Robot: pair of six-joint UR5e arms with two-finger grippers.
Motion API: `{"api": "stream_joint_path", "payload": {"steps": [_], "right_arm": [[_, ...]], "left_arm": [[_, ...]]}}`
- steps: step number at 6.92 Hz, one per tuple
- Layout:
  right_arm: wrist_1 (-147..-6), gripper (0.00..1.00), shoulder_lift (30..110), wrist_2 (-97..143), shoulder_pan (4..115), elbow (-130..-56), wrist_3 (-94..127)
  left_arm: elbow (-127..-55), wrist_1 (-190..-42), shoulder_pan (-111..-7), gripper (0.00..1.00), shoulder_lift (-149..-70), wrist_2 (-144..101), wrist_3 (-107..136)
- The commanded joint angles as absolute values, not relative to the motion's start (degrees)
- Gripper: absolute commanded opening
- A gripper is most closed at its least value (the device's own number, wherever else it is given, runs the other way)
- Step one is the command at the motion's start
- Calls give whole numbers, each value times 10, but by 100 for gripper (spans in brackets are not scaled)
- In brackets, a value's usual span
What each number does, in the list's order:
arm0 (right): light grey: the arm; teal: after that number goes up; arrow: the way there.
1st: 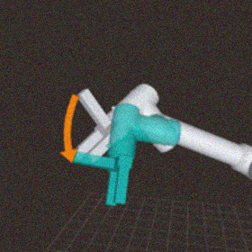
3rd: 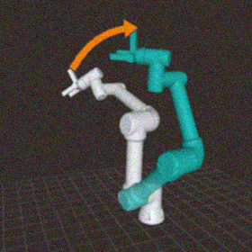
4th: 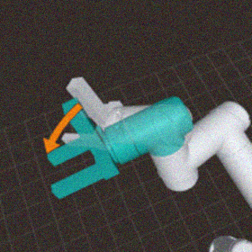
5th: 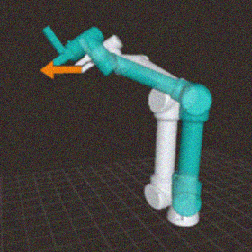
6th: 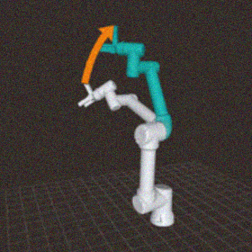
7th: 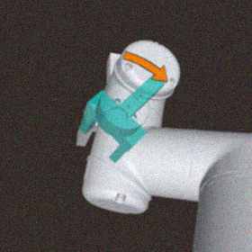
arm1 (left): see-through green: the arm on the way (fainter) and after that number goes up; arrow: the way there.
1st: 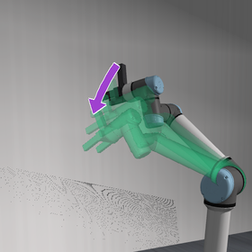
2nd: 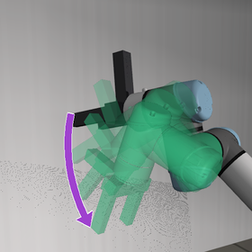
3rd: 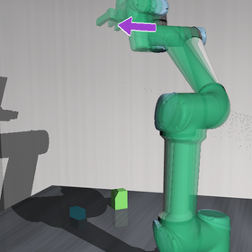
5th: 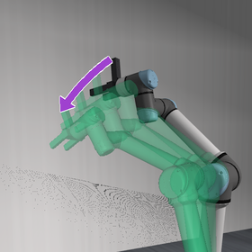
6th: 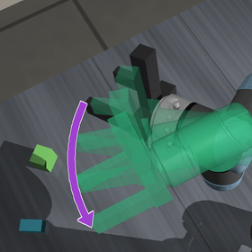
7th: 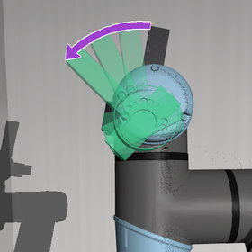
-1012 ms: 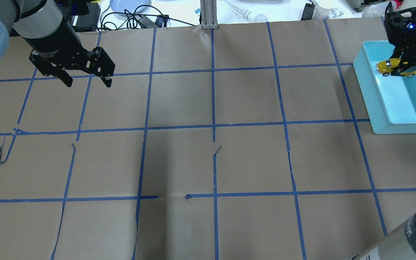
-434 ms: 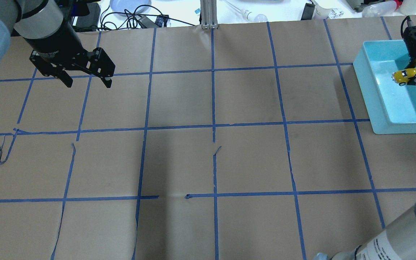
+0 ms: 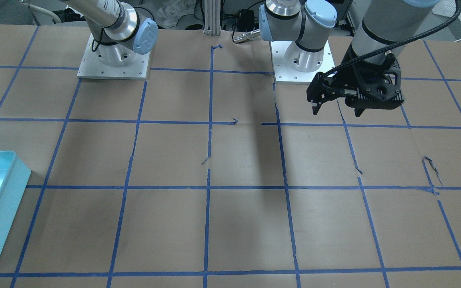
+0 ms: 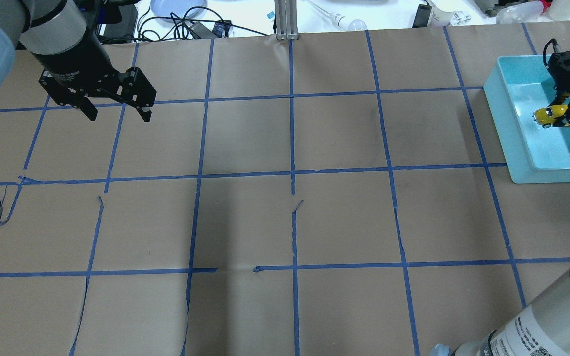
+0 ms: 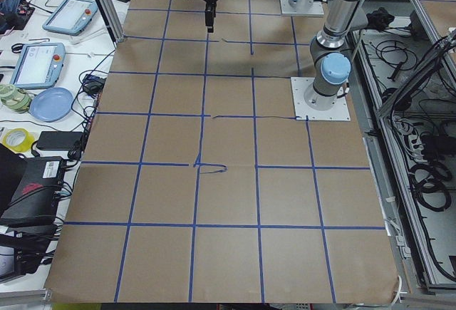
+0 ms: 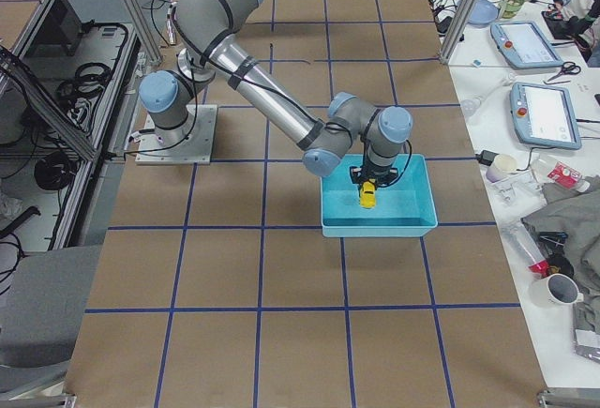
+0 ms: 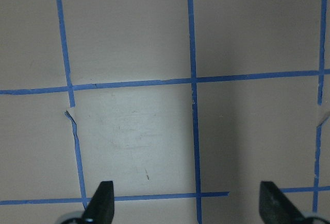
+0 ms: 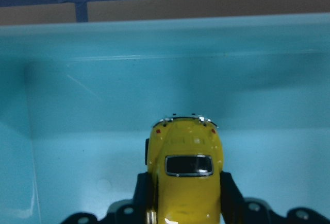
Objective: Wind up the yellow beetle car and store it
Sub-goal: 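Lower the car into the tray and open the right gripper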
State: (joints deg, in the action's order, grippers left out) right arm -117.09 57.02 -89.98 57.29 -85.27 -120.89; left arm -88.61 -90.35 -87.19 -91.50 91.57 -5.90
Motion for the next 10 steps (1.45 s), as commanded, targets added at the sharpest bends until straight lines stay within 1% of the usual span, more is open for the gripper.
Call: {"api": "stream_joint_path", "payload": {"steps": [1,2,3,5,6,7,8,9,10], "right_arm": [[-1186,50,561,-896,572,-860,-1209],[-1186,88,562,-897,572,-860,-1204],[-1182,91,576,-902,572,-859,-1201],[-1124,91,636,-897,573,-857,-1149],[-1051,92,689,-897,577,-865,-1061],[-987,97,731,-896,586,-863,-931],[-982,98,763,-892,629,-865,-879],[-983,96,779,-881,670,-866,-824],[-980,93,789,-879,691,-867,-739]], "left_arm": [[-887,-904,-872,100,-915,916,-59],[-887,-904,-872,100,-915,916,-59],[-887,-904,-872,100,-915,916,-59],[-886,-903,-872,100,-913,915,-60],[-887,-902,-872,100,-913,915,-60],[-887,-902,-872,100,-913,915,-59],[-886,-901,-872,100,-912,916,-60],[-886,-901,-872,100,-912,915,-60],[-887,-899,-872,100,-912,915,-60]]}}
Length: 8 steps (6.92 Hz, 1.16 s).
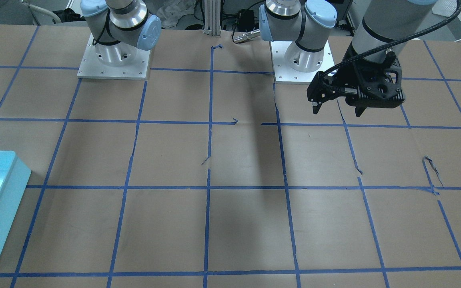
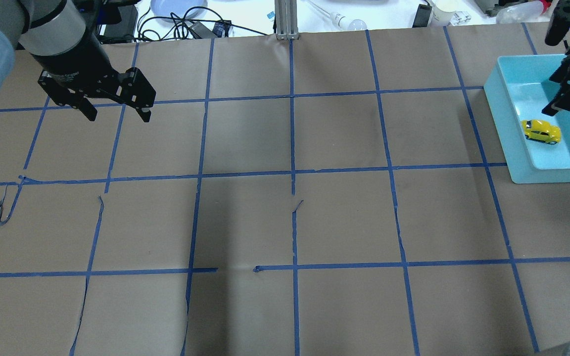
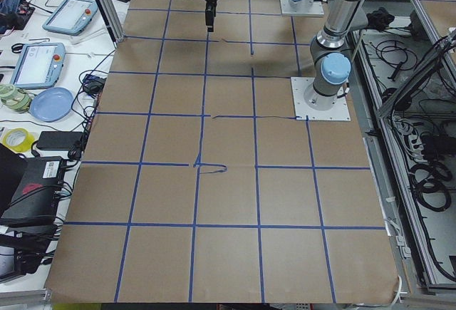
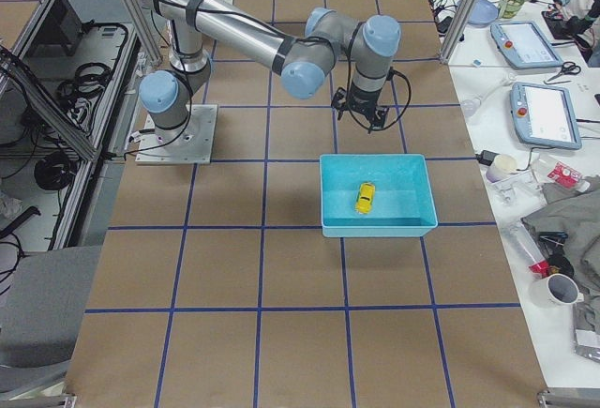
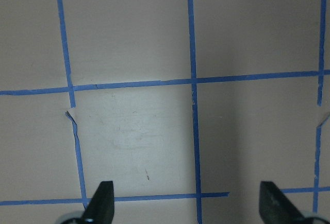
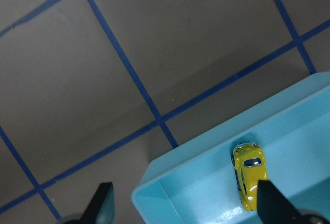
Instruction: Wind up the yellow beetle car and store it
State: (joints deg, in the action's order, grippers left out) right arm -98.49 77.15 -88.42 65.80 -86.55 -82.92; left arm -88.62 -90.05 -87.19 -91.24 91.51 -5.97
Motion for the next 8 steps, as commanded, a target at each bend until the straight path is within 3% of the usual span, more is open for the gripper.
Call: {"api": "stream_joint_path", "payload": {"steps": [1,6,8], "right_arm": [[-986,92,790,-873,706,-859,-622],[-989,94,823,-891,896,-855,-119],[-965,95,855,-896,904,-853,-28]], "left_arm": [[-887,-899,-872,100,-912,915,-59],[-885,-895,-872,100,-911,915,-67],[-886,-876,-860,100,-910,915,-100]]}}
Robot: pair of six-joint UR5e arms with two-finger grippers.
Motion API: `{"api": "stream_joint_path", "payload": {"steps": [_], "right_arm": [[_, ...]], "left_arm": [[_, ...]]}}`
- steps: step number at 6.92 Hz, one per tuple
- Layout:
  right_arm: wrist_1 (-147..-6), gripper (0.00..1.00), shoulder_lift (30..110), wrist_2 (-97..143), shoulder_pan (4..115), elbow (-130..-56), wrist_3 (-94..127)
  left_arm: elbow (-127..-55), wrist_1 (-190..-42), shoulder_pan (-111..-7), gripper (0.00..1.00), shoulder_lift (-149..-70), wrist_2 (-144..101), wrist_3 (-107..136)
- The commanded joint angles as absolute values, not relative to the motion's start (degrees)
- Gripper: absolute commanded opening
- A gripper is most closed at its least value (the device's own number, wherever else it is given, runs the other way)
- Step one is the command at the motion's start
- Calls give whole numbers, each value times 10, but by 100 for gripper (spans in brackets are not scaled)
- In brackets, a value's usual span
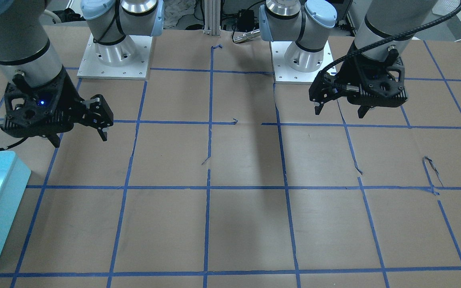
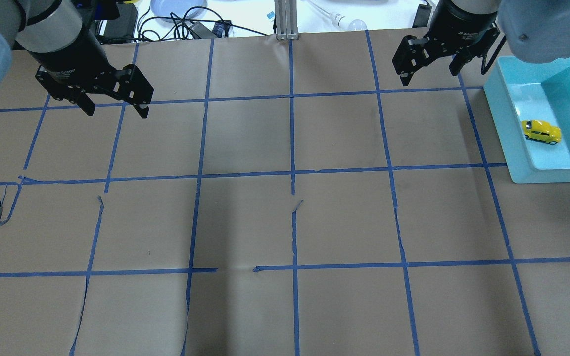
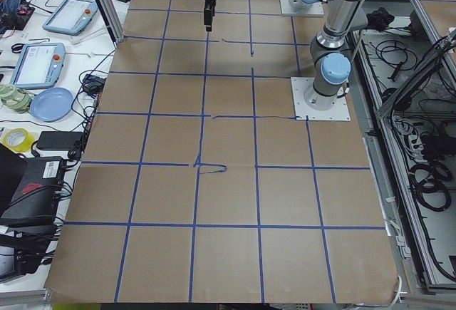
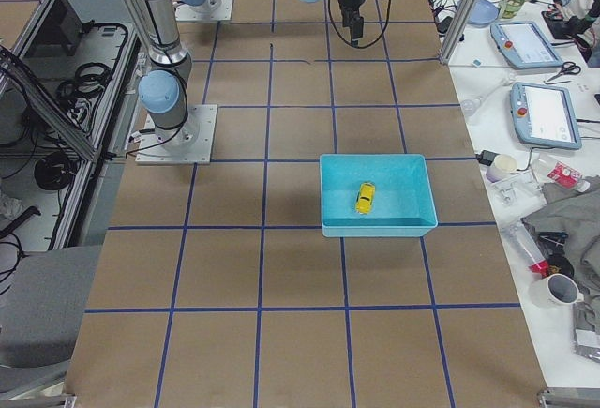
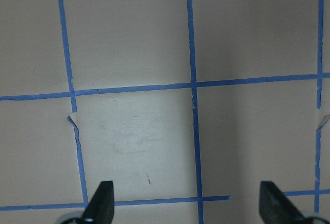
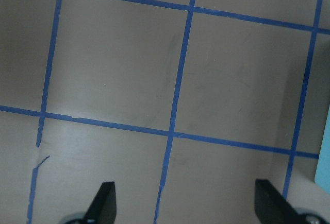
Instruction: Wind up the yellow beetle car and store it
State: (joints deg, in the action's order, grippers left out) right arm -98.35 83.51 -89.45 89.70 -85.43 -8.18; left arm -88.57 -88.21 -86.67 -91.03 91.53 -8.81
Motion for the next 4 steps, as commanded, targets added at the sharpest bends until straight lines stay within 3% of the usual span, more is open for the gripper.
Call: {"api": "stream_joint_path", "payload": {"steps": [1,4], "right_arm": [[-942,98,865,-898,904,-856,1],[-944,100,854,-891,899,-854,1]], "left_arm": [[-886,-876,-859,100,-910,915,-100],[-887,-876,-858,100,-910,915,-100]]}}
